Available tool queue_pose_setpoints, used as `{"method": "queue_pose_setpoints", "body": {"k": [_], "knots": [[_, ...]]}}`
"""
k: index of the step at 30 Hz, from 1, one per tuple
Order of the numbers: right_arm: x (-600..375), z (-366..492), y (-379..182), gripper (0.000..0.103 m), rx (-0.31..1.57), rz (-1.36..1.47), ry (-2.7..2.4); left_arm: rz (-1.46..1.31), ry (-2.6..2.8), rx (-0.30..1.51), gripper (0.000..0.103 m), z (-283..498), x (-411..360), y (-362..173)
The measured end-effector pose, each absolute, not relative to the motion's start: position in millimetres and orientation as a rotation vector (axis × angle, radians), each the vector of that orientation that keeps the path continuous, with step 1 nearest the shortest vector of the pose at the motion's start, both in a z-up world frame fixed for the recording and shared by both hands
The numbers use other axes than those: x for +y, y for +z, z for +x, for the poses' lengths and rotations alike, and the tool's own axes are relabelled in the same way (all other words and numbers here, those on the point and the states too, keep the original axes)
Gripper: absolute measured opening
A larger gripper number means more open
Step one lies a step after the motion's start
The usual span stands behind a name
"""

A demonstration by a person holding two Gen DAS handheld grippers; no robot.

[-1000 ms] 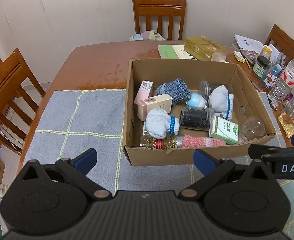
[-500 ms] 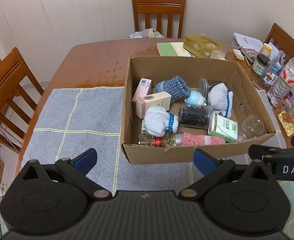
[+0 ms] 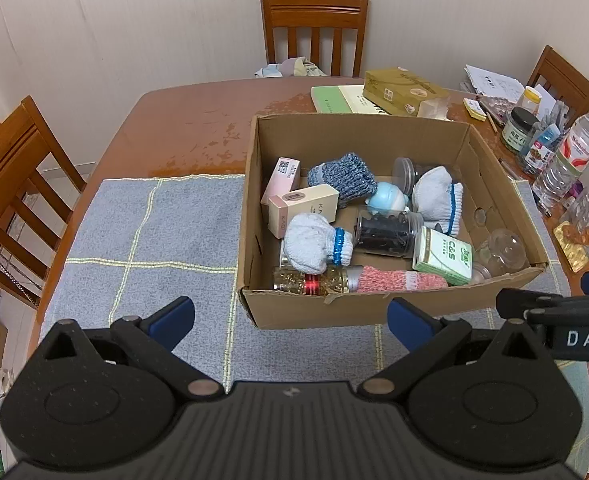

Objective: Organize objects

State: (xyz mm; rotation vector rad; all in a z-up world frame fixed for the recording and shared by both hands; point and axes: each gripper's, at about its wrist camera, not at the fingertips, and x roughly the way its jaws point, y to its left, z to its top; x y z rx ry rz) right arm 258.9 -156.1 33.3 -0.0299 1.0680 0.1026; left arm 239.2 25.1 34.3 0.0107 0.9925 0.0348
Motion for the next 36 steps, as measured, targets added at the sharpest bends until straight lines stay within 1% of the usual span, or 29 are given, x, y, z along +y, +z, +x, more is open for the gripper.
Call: {"method": "queue_pose_setpoints", "body": {"k": [36], "knots": [[-155.4,252.0,39.5,0.103,1.060,-0.009,0.093,-0.001,0.033,0.992,0.102,234.0,26.1,36.6]]}}
